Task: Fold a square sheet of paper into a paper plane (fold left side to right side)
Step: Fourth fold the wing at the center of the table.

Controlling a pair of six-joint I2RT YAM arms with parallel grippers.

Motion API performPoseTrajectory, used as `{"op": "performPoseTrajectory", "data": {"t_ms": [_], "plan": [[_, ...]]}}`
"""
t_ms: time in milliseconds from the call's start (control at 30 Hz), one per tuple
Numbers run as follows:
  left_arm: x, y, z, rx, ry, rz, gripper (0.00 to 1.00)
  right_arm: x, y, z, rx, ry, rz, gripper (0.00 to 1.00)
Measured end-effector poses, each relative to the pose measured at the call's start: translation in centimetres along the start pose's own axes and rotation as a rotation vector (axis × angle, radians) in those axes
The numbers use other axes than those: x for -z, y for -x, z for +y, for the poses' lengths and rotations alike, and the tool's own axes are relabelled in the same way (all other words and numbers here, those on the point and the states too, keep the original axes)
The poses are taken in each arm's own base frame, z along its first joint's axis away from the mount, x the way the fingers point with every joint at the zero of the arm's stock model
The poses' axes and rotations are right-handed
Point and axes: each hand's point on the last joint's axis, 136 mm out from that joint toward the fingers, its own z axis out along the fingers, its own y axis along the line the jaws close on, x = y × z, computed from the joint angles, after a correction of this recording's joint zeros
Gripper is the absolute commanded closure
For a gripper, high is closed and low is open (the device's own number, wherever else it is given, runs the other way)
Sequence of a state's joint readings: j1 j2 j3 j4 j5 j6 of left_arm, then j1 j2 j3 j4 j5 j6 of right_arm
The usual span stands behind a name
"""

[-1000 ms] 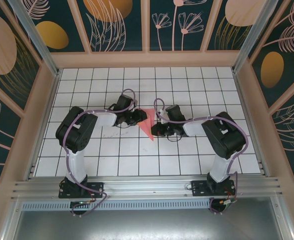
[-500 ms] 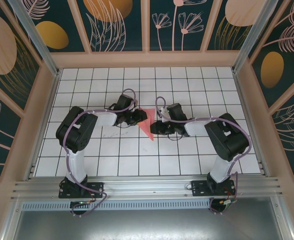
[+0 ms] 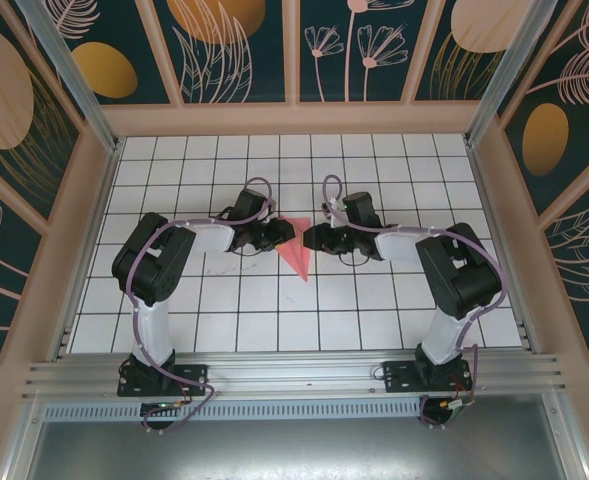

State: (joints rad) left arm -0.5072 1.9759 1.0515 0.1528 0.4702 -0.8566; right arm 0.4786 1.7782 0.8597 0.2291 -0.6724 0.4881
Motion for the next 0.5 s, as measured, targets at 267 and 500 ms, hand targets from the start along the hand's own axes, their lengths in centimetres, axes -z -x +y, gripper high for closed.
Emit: {"op": "performPoseTrajectory", "data": {"t_ms": [267,500], "plan": [[0.0,0.0,0.0,0.0,0.0,0.0,0.66,-1.3,-0.1,-1.0,-0.045,-0.005,0.029,0.64],[0.0,0.0,0.0,0.0,0.0,0.0,0.66,-2.1,-0.5,-1.3,-0.073,0.0,0.055,0.75]]}}
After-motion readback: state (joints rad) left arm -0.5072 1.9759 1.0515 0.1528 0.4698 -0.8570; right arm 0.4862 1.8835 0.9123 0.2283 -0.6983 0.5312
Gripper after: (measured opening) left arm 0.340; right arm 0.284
